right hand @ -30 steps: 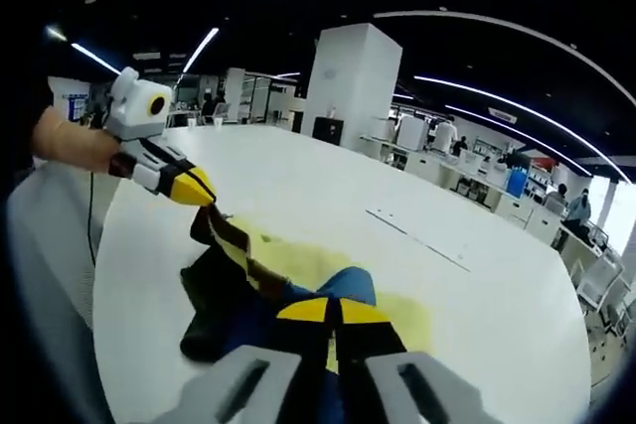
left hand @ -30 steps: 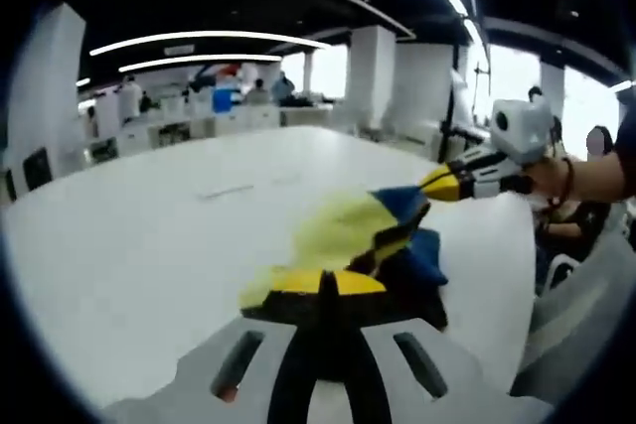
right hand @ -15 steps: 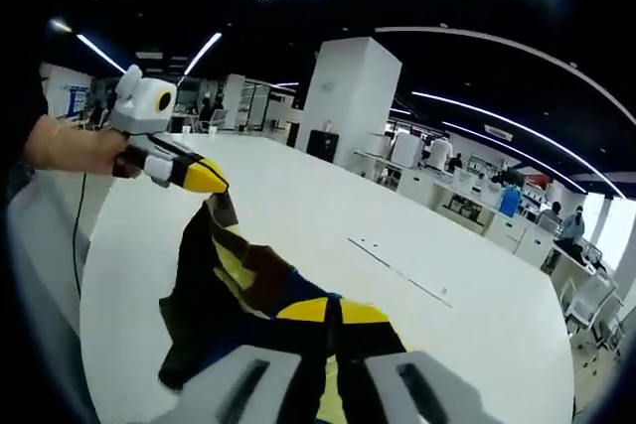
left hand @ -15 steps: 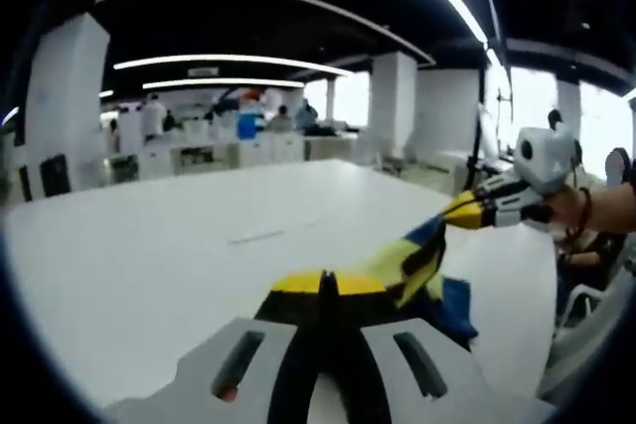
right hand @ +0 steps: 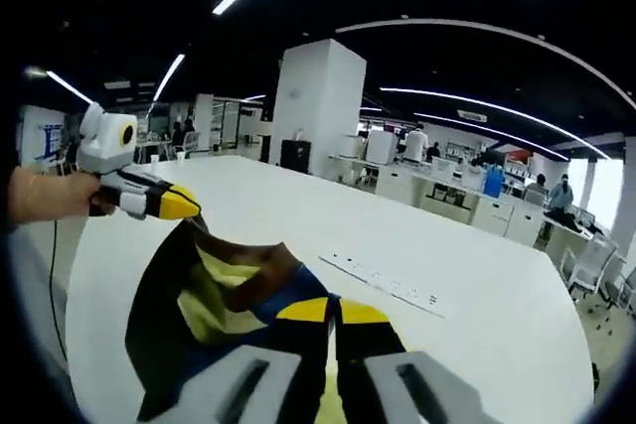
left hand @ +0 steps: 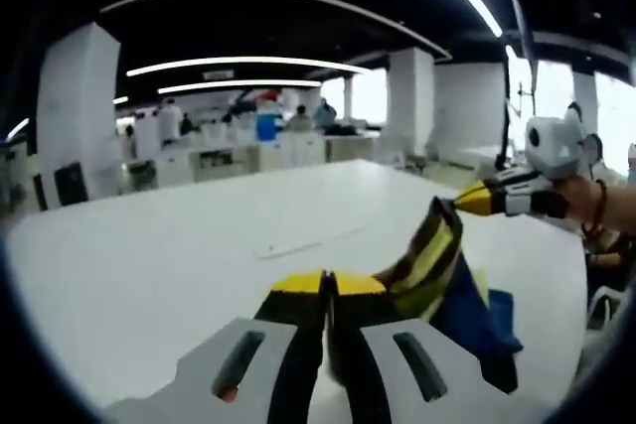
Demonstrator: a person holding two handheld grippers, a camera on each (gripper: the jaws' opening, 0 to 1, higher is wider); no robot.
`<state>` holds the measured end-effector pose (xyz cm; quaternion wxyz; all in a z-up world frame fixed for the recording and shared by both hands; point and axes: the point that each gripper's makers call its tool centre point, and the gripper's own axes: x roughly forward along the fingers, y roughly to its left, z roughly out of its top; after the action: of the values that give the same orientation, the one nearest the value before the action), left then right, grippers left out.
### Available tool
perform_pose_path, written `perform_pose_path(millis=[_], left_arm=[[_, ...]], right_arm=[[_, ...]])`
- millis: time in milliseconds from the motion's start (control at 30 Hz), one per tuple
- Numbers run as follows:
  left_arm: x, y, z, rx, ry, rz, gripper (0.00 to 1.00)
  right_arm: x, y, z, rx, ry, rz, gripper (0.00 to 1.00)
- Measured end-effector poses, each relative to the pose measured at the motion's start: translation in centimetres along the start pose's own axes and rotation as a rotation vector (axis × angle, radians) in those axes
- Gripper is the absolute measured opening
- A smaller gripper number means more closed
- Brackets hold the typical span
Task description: Fold the garment on the visible template until the final outline fits inside the template.
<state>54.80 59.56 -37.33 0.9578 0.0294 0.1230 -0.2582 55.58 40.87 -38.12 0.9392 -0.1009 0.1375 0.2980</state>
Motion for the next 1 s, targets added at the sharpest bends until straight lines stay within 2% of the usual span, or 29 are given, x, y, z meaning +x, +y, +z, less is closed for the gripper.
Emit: perform_pose_path(millis=[200,333,533,667,767,1000], left_arm=[[2.3,0.9,-1.1,-0.029,0.019,0.013,0.00],[4.0,1.7,-2.8,-0.043,0.065,0.041,0.00],[6.0,2.6,-4.7,-0.058,0.104,0.061,0.00],[7.0,2.8,-5.5,-0.118,0.116,0.079,0.00],[8.0,3.1,-6.3,-0.096,0.140,0.093,0.00],[9.4,3.4,-7.7,-0.133,0.160,0.095,0.00]], right_arm=[[2.5,-1.7,-1.7,0.031,0.051,-0.034,0.00],[4.0,-2.8,-3.4,0.074,0.094,-0.055,0.00],[5.8,-3.3,-5.0,0.074,0.134,-0.071,0.00],[6.9,-3.7,-6.2,0.077,0.167,-0.085,0.00],[7.5,-4.1,-7.1,0.087,0.188,-0.097,0.00],[8.5,-4.7,-9.5,0.109,0.247,-0.114,0.00]])
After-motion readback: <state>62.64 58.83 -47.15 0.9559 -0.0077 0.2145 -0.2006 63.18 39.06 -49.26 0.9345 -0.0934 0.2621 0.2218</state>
